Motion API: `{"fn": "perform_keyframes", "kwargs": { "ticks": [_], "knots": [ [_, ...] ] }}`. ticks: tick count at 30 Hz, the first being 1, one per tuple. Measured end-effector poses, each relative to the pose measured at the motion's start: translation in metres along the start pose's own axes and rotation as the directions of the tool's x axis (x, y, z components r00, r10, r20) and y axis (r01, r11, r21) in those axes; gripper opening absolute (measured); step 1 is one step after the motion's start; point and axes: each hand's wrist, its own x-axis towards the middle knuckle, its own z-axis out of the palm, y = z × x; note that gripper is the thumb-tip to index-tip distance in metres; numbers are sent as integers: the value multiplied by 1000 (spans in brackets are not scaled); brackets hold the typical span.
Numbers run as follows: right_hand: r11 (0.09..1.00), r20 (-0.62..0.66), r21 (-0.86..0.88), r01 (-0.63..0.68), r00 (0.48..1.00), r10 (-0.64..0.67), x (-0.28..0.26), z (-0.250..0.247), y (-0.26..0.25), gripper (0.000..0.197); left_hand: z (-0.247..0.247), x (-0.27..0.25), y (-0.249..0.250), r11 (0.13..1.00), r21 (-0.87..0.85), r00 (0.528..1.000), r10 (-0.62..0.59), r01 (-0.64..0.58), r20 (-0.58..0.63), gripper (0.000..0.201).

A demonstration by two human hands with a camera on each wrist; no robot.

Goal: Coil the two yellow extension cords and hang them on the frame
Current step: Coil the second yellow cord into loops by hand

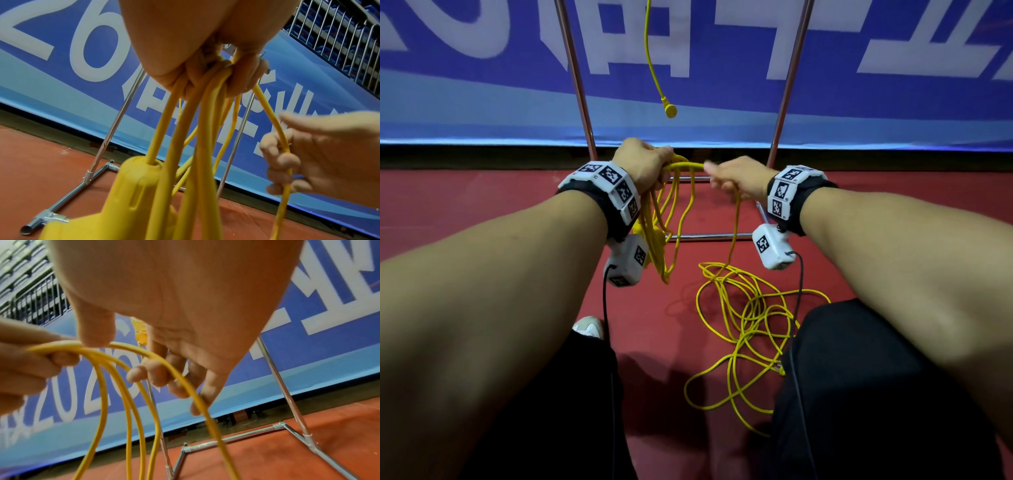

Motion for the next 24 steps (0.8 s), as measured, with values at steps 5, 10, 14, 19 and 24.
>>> {"fn": "perform_keyframes", "kwargs": {
  "ticks": [5, 10, 14, 19, 24],
  "knots": [
    [995, -190, -50, 85, 977, -93, -3, -1, -12, 53, 2, -3, 0, 999, -10, 995, -40, 41, 95, 34],
    [965, -137, -170, 198, 965, -222, -1, 13, -24, 52, 6, -4, 2, 998, -24, 992, -54, 57, 110, 32],
    [957, -109, -176, 233, 961, -254, 2, 25, -36, 55, 7, -2, 6, 998, -43, 998, -46, 47, 34, 32],
    [962, -24, -118, 246, 968, -250, 1, 22, -27, 33, 0, 4, 9, 994, -104, 998, -21, 14, -64, 36],
    [978, 110, -171, 115, 989, -97, 0, 10, 6, 33, -8, 5, 6, 990, -143, 997, -18, 6, -81, 33]
  ]
}}
